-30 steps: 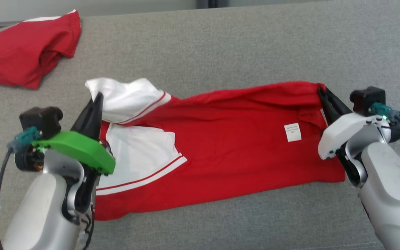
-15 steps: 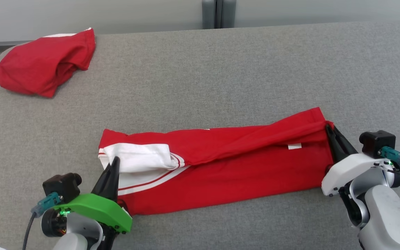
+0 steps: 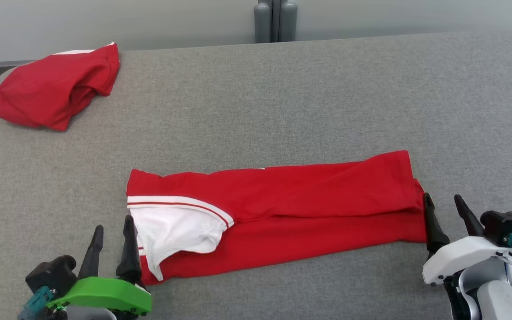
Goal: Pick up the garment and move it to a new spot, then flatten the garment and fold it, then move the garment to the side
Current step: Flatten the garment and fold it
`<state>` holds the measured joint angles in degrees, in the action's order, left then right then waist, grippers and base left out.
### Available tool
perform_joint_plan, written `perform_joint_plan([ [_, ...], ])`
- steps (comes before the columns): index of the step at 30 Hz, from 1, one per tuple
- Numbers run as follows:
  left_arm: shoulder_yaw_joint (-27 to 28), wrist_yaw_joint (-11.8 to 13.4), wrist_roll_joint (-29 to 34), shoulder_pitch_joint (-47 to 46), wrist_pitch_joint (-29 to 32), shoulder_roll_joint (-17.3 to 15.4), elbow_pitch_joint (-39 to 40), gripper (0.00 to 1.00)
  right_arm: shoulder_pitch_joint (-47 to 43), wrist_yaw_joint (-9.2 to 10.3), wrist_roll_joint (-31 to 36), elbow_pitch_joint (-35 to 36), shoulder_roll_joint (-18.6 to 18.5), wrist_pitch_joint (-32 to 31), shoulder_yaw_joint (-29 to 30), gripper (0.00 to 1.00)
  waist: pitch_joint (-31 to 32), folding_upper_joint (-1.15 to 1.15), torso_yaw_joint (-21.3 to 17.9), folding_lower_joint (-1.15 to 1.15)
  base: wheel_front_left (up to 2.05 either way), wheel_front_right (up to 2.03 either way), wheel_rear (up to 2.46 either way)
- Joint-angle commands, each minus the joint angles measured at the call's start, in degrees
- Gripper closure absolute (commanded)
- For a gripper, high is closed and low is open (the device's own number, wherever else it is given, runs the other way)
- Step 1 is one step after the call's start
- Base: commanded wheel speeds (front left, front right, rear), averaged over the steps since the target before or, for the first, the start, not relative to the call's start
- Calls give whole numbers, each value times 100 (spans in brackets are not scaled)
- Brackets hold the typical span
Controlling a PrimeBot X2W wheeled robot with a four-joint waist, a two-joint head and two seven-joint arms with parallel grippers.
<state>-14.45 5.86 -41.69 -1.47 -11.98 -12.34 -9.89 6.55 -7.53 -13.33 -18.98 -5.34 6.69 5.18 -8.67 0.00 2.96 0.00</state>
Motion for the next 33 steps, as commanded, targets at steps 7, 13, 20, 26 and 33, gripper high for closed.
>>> perform_joint_plan([
  [7, 142, 207, 310, 225, -227, -13, 295, 0, -32, 9, 159, 285, 44, -259, 112, 0, 89, 0, 52, 0, 0, 0, 0],
  [13, 175, 267, 462, 237, -276, 30, 352, 0, 308, 9, 260, 139, -100, -818, -130, 0, 108, 0, 214, 0, 0, 0, 0],
  [20, 156, 275, 538, 250, -294, 66, 383, 0, 607, 9, 406, -457, -335, -1436, 23, 0, 57, 0, 489, 0, 0, 0, 0],
  [26, 172, 317, 567, 239, -303, 88, 420, 0, 749, 9, 352, -966, -471, -1799, 24, 0, 12, 0, 633, 0, 0, 0, 0],
  [33, 166, 334, 598, 243, -308, 74, 449, 0, 851, 9, 81, -1290, -485, -2066, -142, 100, 13, 0, 623, 0, 0, 0, 0],
])
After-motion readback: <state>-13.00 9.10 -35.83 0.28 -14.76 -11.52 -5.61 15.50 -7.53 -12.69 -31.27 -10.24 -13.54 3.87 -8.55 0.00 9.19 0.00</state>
